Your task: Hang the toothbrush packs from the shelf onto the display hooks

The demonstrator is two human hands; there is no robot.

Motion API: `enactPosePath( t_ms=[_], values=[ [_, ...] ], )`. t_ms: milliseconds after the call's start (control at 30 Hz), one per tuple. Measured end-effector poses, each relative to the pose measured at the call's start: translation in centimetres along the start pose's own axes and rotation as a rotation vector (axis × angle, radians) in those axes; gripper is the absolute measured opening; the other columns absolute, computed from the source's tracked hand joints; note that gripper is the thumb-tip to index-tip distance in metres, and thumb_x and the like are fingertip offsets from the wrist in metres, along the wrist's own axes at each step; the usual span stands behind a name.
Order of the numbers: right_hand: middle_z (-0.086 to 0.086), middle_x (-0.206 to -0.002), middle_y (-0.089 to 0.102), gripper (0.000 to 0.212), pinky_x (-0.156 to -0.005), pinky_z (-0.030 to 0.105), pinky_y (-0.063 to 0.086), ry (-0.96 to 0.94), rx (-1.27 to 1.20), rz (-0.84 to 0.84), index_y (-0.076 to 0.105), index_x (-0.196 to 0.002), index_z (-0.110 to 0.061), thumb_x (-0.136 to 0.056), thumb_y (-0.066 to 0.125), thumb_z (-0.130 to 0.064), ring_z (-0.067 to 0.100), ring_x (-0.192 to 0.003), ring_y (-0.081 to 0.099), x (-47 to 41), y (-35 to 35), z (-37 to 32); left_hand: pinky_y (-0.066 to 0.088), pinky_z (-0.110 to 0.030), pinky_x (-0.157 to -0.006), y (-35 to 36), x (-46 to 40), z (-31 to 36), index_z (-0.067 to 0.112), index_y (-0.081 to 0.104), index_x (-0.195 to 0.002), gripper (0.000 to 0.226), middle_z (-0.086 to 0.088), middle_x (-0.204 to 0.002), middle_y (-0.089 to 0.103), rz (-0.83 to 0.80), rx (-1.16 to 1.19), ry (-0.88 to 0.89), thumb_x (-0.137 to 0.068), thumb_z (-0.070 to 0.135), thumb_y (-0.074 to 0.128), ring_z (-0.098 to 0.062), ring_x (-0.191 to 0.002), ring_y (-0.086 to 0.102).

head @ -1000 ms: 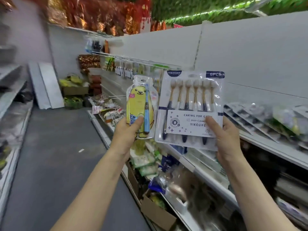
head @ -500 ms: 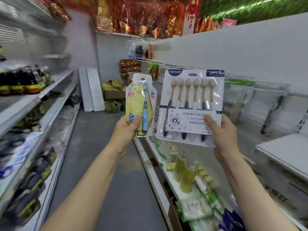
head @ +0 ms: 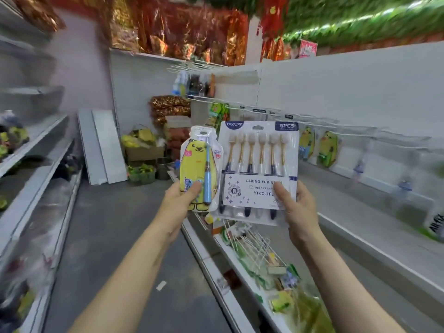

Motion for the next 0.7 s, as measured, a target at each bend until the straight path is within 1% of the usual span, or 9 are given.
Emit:
enactPosePath(
  t_ms=[67, 133, 200, 300, 367, 433, 500, 567, 700],
  values=[
    [0.006, -0.11, 0.076, 0.039, -0.079, 0.026, 0.057, 0.013, -0.005, 0.014, 0.065, -0.122, -0.008, -0.087, 0.071, -0.024, 0.017, -0.099, 0.073, -2.9, 3.0, 1.8, 0.053, -0.047, -0.095, -2.0, -4.5, -0.5, 0.016, 0.066, -0.119, 0.03, -0.007, -0.114, 0.073, -0.009, 0.031, -0.006, -0.093, 0.03, 0.062, -0.027, -0.103, 0.07],
    [0.008, -0.112, 0.075, 0.038, -0.076, 0.023, 0.057, 0.022, -0.004, 0.017, 0.063, -0.124, -0.006, -0.089, 0.07, -0.02, 0.019, -0.1, 0.073, -6.0, 5.5, 3.9, 0.054, -0.047, -0.09, -3.7, -8.8, -1.5, 0.013, 0.065, -0.122, 0.03, -0.011, -0.115, 0.073, -0.019, 0.066, -0.024, -0.096, 0.028, 0.059, -0.028, -0.1, 0.07],
    [0.01, -0.113, 0.075, 0.039, -0.077, 0.024, 0.057, 0.039, -0.008, 0.022, 0.061, -0.126, -0.003, -0.09, 0.069, -0.017, 0.022, -0.102, 0.073, -9.0, 7.8, 6.2, 0.052, -0.052, -0.096, -4.7, -13.2, -3.1, 0.014, 0.064, -0.123, 0.033, -0.01, -0.116, 0.072, -0.047, 0.074, -0.042, -0.096, 0.031, 0.059, -0.031, -0.107, 0.068],
    [0.01, -0.113, 0.075, 0.044, -0.081, 0.029, 0.058, 0.034, -0.018, 0.038, 0.061, -0.126, -0.004, -0.088, 0.073, -0.023, 0.024, -0.103, 0.072, -13.8, 11.0, 9.8, 0.046, -0.056, -0.103, -5.4, -19.7, -5.1, 0.016, 0.065, -0.122, 0.041, -0.008, -0.117, 0.072, -0.103, 0.076, -0.054, -0.087, 0.038, 0.063, -0.035, -0.115, 0.064],
    [0.009, -0.113, 0.075, 0.047, -0.086, 0.036, 0.058, 0.021, -0.006, 0.033, 0.062, -0.123, -0.007, -0.084, 0.077, -0.029, 0.025, -0.104, 0.072, -17.2, 13.1, 12.4, 0.047, -0.056, -0.102, -6.1, -24.1, -6.1, 0.015, 0.065, -0.119, 0.036, -0.009, -0.116, 0.072, -0.112, 0.079, -0.038, -0.089, 0.035, 0.062, -0.036, -0.114, 0.064],
    [0.009, -0.112, 0.075, 0.047, -0.088, 0.038, 0.058, 0.03, -0.022, 0.025, 0.063, -0.122, -0.008, -0.082, 0.075, -0.031, 0.025, -0.104, 0.072, -20.6, 15.3, 14.5, 0.048, -0.056, -0.1, -7.0, -28.5, -6.8, 0.016, 0.064, -0.12, 0.028, -0.01, -0.117, 0.072, -0.104, 0.088, -0.041, -0.096, 0.029, 0.059, -0.037, -0.114, 0.064],
    [0.005, -0.109, 0.076, 0.044, -0.084, 0.034, 0.058, 0.032, -0.021, 0.024, 0.064, -0.119, -0.01, -0.081, 0.074, -0.032, 0.022, -0.101, 0.073, -24.1, 17.2, 15.9, 0.048, -0.057, -0.098, -7.9, -33.0, -7.2, 0.015, 0.063, -0.123, 0.03, -0.01, -0.117, 0.072, -0.105, 0.082, -0.045, -0.097, 0.029, 0.058, -0.038, -0.114, 0.064],
    [0.001, -0.103, 0.078, 0.038, -0.078, 0.028, 0.057, 0.033, -0.021, 0.032, 0.067, -0.112, -0.014, -0.079, 0.074, -0.032, 0.017, -0.094, 0.074, -27.5, 18.9, 17.0, 0.047, -0.058, -0.101, -8.5, -37.1, -7.4, 0.015, 0.062, -0.125, 0.035, -0.009, -0.118, 0.072, -0.116, 0.067, -0.033, -0.095, 0.032, 0.06, -0.037, -0.115, 0.064],
    [0.005, -0.098, 0.078, 0.024, -0.077, 0.035, 0.055, 0.04, 0.039, 0.06, 0.071, -0.102, -0.015, -0.083, 0.079, -0.027, 0.019, -0.088, 0.073, -34.3, 21.8, 19.4, 0.049, -0.052, -0.1, -10.0, -44.8, -8.5, 0.013, 0.062, -0.126, 0.033, -0.008, -0.118, 0.072, -0.141, 0.07, -0.043, -0.097, 0.028, 0.058, -0.033, -0.113, 0.066]
  ],
)
Point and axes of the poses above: each hand's wrist, its own x-axis away from the middle knuckle, its own y-axis out of the palm, z = x × y, the point moved 8 cm from there along -x, towards the middle knuckle
